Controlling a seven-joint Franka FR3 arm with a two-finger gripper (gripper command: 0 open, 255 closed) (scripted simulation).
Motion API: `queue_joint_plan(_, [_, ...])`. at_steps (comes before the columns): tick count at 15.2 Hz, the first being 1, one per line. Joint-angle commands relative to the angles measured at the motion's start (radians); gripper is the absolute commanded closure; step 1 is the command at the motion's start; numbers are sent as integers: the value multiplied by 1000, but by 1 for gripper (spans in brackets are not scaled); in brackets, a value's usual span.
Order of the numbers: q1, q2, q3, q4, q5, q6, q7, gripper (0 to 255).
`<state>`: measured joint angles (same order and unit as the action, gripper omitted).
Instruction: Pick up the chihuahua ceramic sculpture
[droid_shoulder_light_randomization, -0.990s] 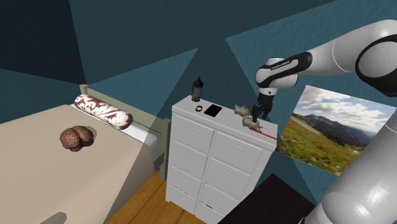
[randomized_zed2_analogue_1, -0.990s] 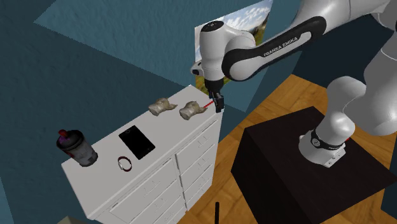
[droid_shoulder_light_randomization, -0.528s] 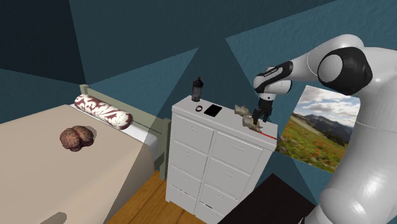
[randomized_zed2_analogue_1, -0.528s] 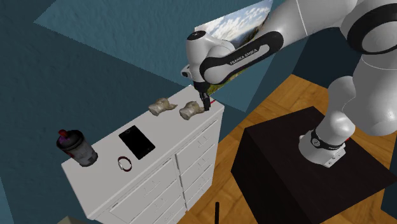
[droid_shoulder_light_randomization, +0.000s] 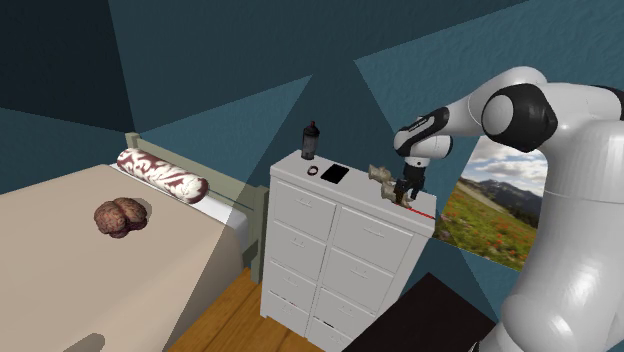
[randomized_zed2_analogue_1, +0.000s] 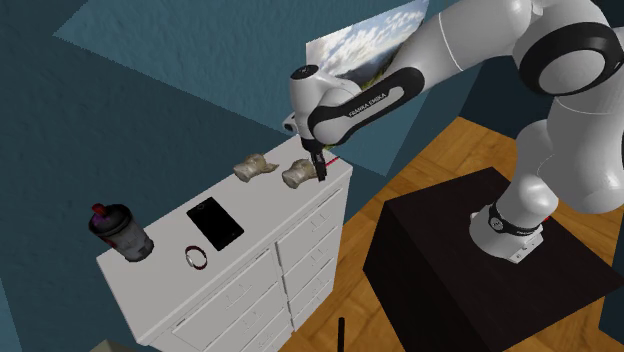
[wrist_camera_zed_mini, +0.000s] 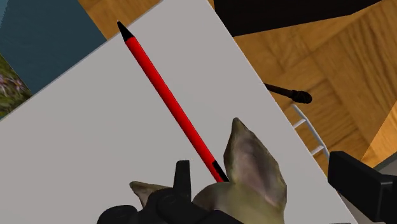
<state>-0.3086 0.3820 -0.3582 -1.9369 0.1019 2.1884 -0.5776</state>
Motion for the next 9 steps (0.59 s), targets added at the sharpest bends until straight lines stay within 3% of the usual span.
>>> queue_joint_plan(1, [-2, 13, 3, 0, 5, 13, -2, 0])
queue_joint_plan(2, [-2, 13, 3, 0, 5, 13, -2, 0])
queue_joint_plan(3, [-2, 13, 3, -2, 6, 14, -3, 255])
queue_joint_plan(9, [-2, 14, 3, -1, 6, 14, -3, 255])
